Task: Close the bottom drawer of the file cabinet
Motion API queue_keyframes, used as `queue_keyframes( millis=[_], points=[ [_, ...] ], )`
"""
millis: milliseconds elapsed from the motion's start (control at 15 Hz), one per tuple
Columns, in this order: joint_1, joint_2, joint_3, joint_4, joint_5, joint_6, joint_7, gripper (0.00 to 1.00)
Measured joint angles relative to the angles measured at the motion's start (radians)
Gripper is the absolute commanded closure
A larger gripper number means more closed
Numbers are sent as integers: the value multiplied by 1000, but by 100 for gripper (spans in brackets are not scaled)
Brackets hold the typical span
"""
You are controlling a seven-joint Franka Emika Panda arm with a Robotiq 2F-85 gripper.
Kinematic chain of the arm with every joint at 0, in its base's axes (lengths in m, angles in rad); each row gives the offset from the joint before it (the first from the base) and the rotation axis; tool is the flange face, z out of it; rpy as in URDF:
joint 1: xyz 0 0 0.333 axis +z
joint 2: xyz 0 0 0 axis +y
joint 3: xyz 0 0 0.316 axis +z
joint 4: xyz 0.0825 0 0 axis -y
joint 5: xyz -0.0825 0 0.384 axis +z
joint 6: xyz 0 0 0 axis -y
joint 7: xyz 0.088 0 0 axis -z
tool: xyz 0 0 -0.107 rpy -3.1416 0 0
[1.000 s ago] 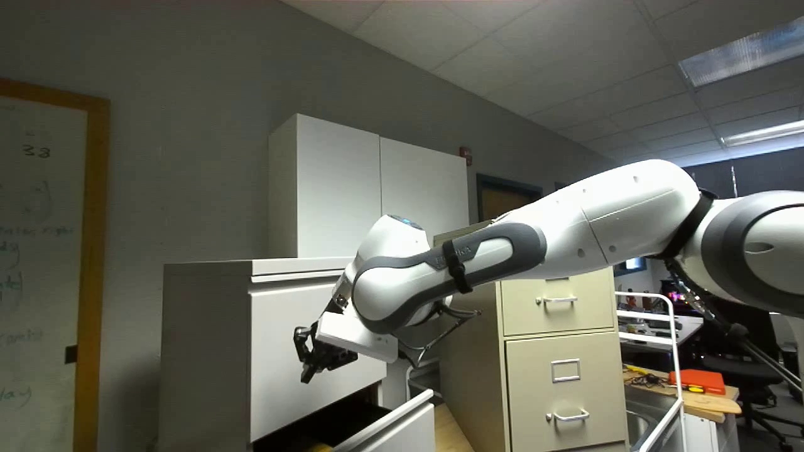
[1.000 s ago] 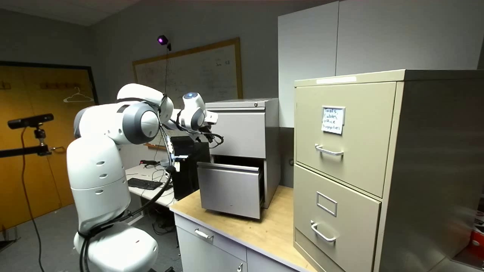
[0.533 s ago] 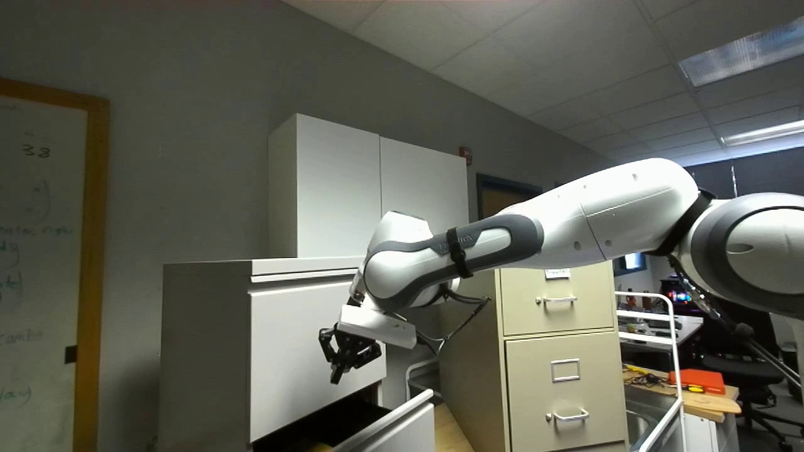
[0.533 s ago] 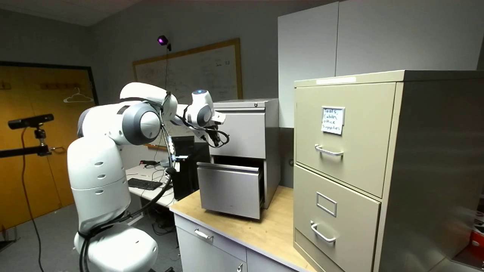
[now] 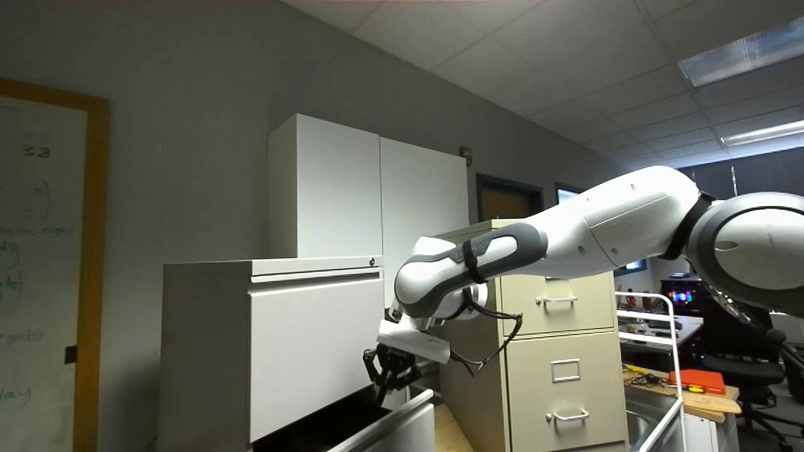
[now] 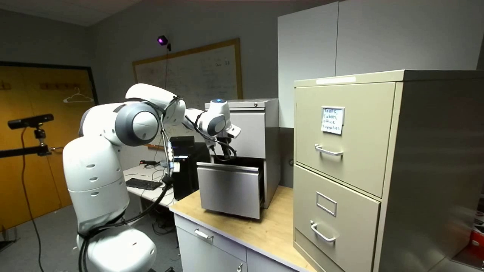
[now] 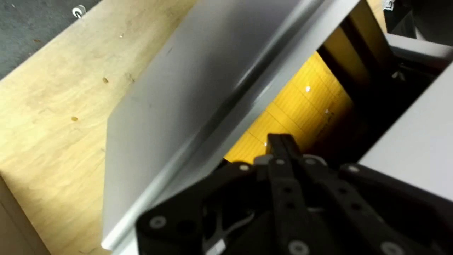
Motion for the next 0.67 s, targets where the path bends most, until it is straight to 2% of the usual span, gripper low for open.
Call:
queue_keyframes(
  millis=[133, 667],
  points=[
    [-11, 16, -10, -42, 33, 3, 0, 100],
    [-30, 2, -40, -83, 191, 1, -1, 100]
  ],
)
